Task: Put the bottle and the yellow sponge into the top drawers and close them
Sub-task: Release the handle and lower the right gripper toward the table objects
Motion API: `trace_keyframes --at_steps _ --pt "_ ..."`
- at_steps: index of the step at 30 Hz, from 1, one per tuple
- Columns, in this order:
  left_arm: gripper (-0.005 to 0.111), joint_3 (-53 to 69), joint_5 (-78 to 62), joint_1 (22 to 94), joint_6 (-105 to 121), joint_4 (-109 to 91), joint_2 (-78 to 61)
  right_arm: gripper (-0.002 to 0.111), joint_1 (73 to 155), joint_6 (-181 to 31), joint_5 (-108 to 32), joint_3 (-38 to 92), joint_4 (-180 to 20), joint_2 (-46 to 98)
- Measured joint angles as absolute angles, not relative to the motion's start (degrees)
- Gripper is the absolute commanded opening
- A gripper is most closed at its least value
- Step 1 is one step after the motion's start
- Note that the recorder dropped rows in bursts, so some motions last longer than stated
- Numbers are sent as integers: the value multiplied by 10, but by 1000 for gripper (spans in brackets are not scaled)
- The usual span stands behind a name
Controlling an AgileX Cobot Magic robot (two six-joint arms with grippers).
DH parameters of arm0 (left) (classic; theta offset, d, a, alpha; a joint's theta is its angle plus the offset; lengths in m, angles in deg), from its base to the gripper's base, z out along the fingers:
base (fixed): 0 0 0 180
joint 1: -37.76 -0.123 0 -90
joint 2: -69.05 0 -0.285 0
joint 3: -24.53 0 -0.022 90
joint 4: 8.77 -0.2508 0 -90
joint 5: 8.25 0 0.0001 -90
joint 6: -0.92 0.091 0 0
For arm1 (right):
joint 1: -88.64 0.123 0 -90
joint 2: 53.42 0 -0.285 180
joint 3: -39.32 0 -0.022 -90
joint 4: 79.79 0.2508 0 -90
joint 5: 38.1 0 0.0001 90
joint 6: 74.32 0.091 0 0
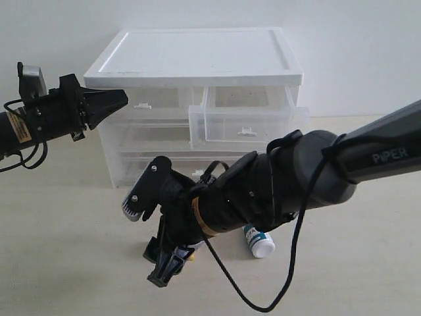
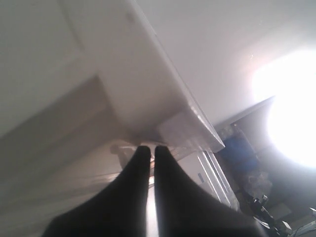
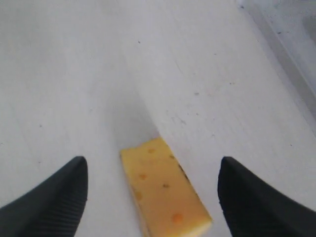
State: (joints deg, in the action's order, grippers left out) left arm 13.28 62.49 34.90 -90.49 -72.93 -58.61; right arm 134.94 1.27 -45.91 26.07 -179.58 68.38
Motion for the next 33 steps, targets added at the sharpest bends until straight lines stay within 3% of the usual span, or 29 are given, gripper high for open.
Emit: trace_keyframes --at_steps 11,16,20,21,33 --pt "4 133 625 349 -903 -728 -586 62 1349 -3 -440 266 -1796 719" --pt "4 133 625 349 -903 -728 -586 39 1349 -1 -439 268 -1794 731" --pt "4 133 625 349 -903 -728 -586 2 1349 1 -440 268 -1794 731" --pt "4 133 625 349 -903 -728 -586 0 1349 1 -443 270 -1794 728" --pt "4 133 625 349 -903 -728 -586 0 1349 27 -496 269 -1795 667"
